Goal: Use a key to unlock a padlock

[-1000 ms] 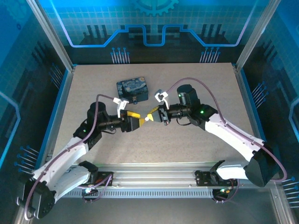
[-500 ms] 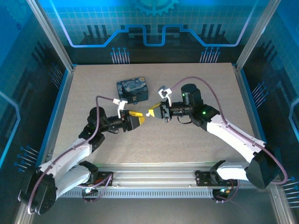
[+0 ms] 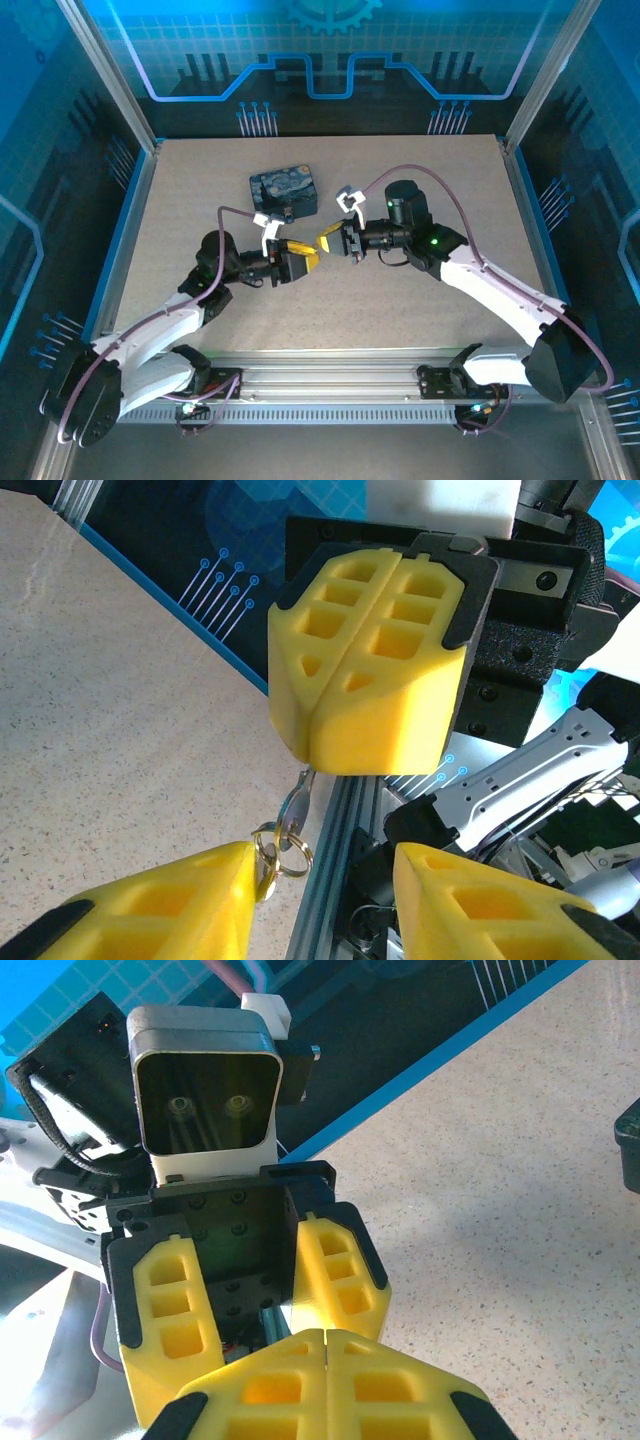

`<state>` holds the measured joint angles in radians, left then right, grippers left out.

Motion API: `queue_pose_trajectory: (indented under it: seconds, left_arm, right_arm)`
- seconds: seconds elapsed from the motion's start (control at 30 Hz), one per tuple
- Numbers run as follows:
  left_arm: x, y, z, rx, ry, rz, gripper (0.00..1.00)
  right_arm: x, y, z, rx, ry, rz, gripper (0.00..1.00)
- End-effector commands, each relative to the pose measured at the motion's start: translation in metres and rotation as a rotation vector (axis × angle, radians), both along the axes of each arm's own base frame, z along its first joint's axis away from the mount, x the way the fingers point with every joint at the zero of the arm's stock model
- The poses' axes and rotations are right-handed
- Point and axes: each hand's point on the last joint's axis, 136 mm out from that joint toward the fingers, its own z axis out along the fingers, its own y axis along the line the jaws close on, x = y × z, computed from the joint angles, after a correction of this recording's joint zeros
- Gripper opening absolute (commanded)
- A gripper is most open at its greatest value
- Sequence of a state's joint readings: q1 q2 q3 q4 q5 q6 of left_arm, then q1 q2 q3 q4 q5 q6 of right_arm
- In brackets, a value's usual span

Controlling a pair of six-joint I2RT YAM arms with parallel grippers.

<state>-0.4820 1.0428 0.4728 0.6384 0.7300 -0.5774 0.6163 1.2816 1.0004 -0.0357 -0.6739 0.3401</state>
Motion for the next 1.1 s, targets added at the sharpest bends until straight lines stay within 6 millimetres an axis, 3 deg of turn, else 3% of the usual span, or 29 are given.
queue_pose_trajectory:
  seconds: [0.0, 0.17, 0.33, 0.43, 0.63, 0.87, 1.07]
  left_arm:
    - [0.002, -0.002, 0.016, -0.026, -0.071, 0.000, 0.39]
    - [0.005, 0.000, 0.015, -0.027, -0.067, 0.024, 0.35]
    - [0.009, 0.003, 0.016, -0.029, -0.066, 0.054, 0.52]
    - [0.011, 0.005, 0.016, -0.023, -0.069, 0.072, 0.53]
    - [0.013, 0.005, 0.014, -0.014, -0.063, 0.074, 0.38]
    - [0.012, 0.007, 0.013, -0.019, -0.066, 0.072, 0.10]
    - [0.012, 0.011, 0.011, -0.021, -0.057, 0.087, 0.10]
  right_arm:
    - [-0.005, 0.005, 0.005, 0.014, -0.009, 0.037, 0.00]
    - [-0.006, 0.005, 0.003, 0.013, -0.007, 0.038, 0.00]
    - [-0.006, 0.004, 0.003, 0.015, -0.009, 0.036, 0.00]
    - [-0.007, 0.004, 0.003, 0.015, -0.009, 0.038, 0.00]
    - [-0.007, 0.004, 0.002, 0.017, -0.008, 0.038, 0.00]
    - [-0.007, 0.005, 0.003, 0.020, -0.005, 0.039, 0.00]
    - [-0.003, 0.002, 0.003, 0.024, -0.003, 0.018, 0.00]
